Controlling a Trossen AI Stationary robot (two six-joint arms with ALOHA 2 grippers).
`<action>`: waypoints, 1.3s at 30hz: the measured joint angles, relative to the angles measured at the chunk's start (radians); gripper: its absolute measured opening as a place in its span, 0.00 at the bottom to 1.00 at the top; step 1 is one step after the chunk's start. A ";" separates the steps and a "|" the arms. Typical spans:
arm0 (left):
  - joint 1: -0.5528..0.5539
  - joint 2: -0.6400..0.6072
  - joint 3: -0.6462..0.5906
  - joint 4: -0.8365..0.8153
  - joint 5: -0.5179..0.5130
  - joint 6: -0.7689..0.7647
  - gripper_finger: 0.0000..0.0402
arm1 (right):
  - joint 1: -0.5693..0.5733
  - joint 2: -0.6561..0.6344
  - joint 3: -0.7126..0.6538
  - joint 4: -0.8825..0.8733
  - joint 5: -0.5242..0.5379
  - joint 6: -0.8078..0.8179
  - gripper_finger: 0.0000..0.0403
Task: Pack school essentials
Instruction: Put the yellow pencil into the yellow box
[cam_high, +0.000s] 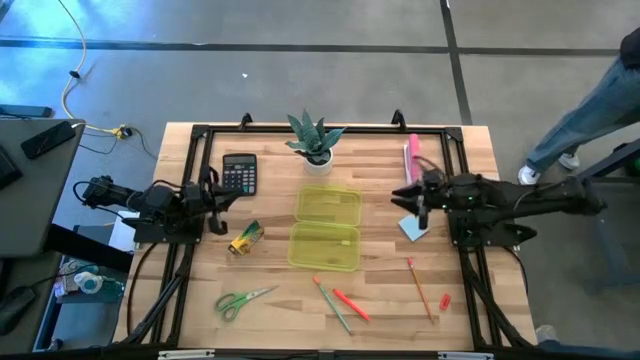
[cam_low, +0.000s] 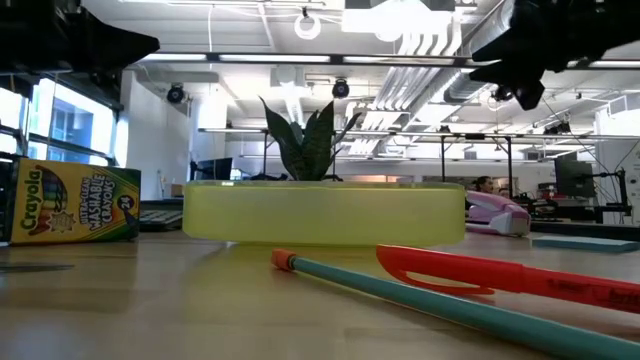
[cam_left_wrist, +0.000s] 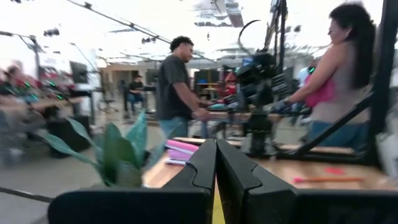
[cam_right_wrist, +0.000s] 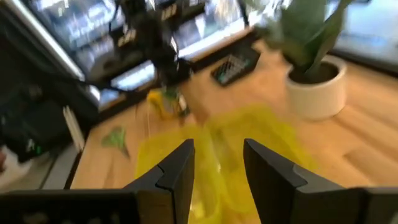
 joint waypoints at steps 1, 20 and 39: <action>0.000 0.000 0.000 0.000 -0.008 0.025 0.00 | 0.017 0.040 0.023 -0.012 0.002 0.014 0.32; 0.000 0.000 0.000 0.014 -0.009 -0.011 0.00 | 0.265 0.534 0.425 -0.811 0.028 0.528 0.32; -0.002 0.000 0.000 -0.006 -0.006 -0.180 0.00 | 0.429 0.617 0.312 -0.799 -0.059 0.858 0.46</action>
